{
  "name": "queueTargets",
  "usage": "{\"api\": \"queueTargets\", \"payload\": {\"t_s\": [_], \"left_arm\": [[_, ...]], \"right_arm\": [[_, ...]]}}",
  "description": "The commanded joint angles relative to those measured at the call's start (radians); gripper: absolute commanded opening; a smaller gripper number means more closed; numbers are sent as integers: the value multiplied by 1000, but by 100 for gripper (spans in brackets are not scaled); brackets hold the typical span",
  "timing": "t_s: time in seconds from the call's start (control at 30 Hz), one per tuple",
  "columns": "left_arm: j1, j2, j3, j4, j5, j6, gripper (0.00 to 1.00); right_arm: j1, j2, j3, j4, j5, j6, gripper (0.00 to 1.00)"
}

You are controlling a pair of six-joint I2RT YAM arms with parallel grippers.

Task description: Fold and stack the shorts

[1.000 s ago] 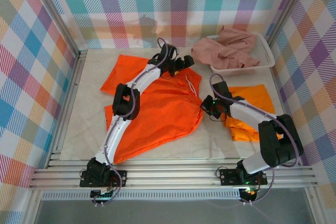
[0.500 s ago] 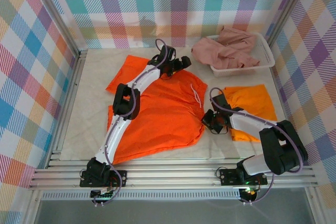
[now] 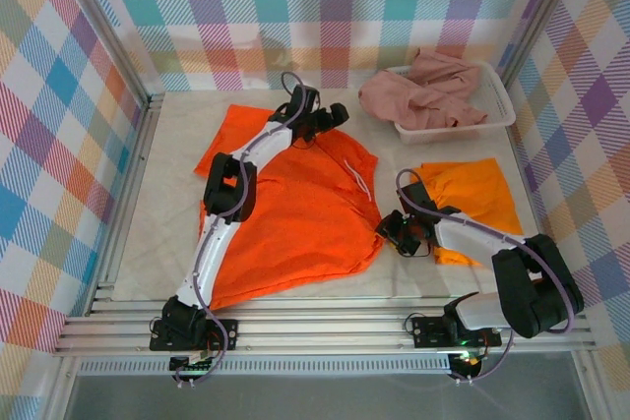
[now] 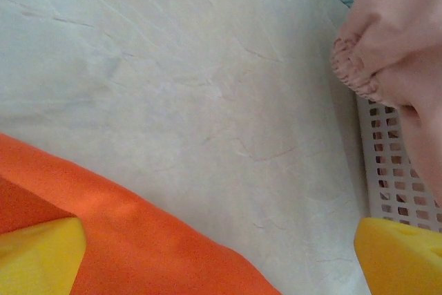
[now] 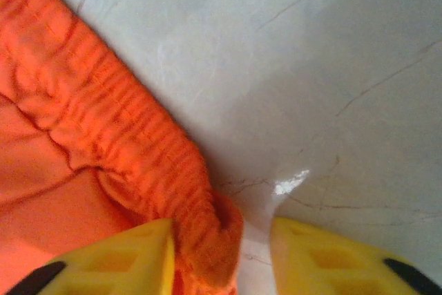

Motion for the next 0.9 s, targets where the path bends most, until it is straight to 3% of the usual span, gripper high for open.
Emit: {"api": "queueTargets", "payload": {"t_s": [0.0, 0.13, 0.3, 0.4, 0.57, 0.87], "left_arm": [[29, -24, -33, -38, 34, 10, 100], [30, -122, -5, -43, 80, 34, 100], [47, -314, -32, -122, 63, 107, 100], [76, -474, -185, -98, 47, 107, 100], [130, -805, -598, 46, 31, 98, 100], [219, -1241, -1143, 38, -71, 59, 100]], "right_arm": [[5, -40, 20, -84, -45, -59, 44], [5, -140, 62, -152, 6, -131, 50], [4, -187, 190, -183, 17, -272, 74], [5, -114, 297, -167, 21, -335, 85], [14, 164, 544, -124, -13, -393, 94], [65, 801, 1233, -229, -98, -444, 100]]}}
